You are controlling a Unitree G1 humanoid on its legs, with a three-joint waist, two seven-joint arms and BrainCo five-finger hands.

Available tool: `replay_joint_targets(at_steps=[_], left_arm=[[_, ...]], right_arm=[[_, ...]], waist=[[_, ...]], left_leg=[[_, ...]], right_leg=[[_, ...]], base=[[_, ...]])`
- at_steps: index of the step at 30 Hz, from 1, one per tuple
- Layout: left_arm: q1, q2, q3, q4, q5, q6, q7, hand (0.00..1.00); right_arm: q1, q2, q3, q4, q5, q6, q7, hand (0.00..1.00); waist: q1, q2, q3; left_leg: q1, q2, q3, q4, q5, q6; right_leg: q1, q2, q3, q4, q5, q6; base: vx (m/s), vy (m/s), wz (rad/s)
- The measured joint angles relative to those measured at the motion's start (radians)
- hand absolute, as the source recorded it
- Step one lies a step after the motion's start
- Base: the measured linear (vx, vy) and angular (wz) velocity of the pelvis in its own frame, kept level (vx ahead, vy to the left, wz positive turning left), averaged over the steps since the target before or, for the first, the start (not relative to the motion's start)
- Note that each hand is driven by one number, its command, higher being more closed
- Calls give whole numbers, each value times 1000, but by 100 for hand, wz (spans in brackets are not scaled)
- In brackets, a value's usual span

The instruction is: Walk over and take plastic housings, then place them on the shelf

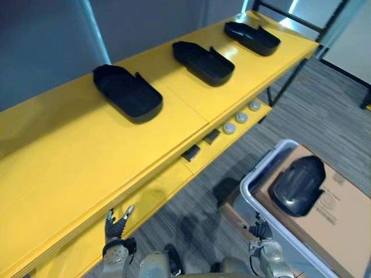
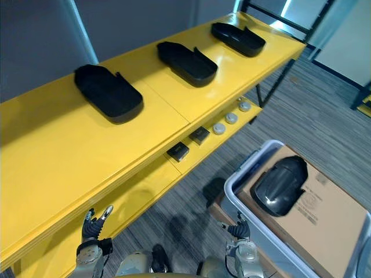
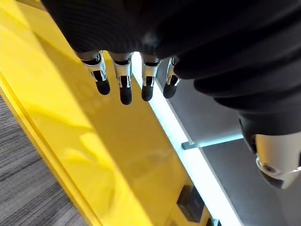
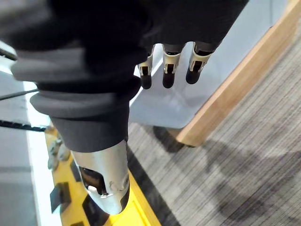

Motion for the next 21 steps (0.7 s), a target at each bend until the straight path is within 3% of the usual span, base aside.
replay_joint_targets(at_steps=[6,9,11,12,14,15,16,18,21], left_arm=[[5,4,-39,29,-18,0,-22,0],[20,3,-42,41,-17,6,-22,0],[33,2,-43,39,-17,9,-23,0],[39,2,-44,39,-17,13,-23,0],[40,10,-44,39,-17,16,-23,0],[36,21,-44,40,-17,20,-26,0],[28,30,-44,44,-17,21,-38,0],[28,30,-46,46,-16,21,-41,0],[32,31,-61,46,6,20,-46,0]], right_arm=[[13,-11,-43,-3,25,-1,1,0],[12,-12,-50,-4,44,-1,1,0],[3,-10,-68,-6,55,-1,0,0],[-10,-7,-75,-7,70,-1,0,0],[-15,-7,-80,-7,80,-2,-1,0],[-15,-7,-79,-7,80,-2,-2,0],[-4,-11,-79,-7,81,-1,-3,0],[-1,-15,-79,-7,81,-1,-4,0],[24,-16,-77,-19,93,-3,-3,0]], waist=[[-7,6,-15],[-10,13,-16],[-13,21,-15],[-12,28,-17],[-10,39,-15],[-11,41,-15],[-29,46,-14],[-47,58,-13],[-56,77,-10]], left_leg=[[56,-7,22,-141,77,-17],[75,-1,51,-171,85,-23],[83,20,119,-183,85,-24],[91,37,172,-199,84,-25],[99,66,234,-194,78,-41],[108,76,258,-186,77,-53],[116,89,277,-171,77,-62],[129,113,280,-151,75,-69],[140,212,275,-36,46,-108]], right_leg=[[-1,24,75,-95,78,-21],[-24,36,143,-114,107,-24],[-55,-6,10,-95,84,-34],[-67,-55,-174,-65,82,-52],[-68,-112,-395,-42,90,-89],[-69,-121,-432,-43,125,-84],[-78,-115,-397,-36,153,-33],[-84,-96,-371,-25,146,-26],[-79,-43,-316,0,92,-48]], base=[[-59,-62,-37],[-51,-30,-82],[-57,-1,-96],[-65,30,-96],[-44,2,-121],[31,-61,-106],[49,-77,-78],[63,-134,-63],[69,-161,-67]])
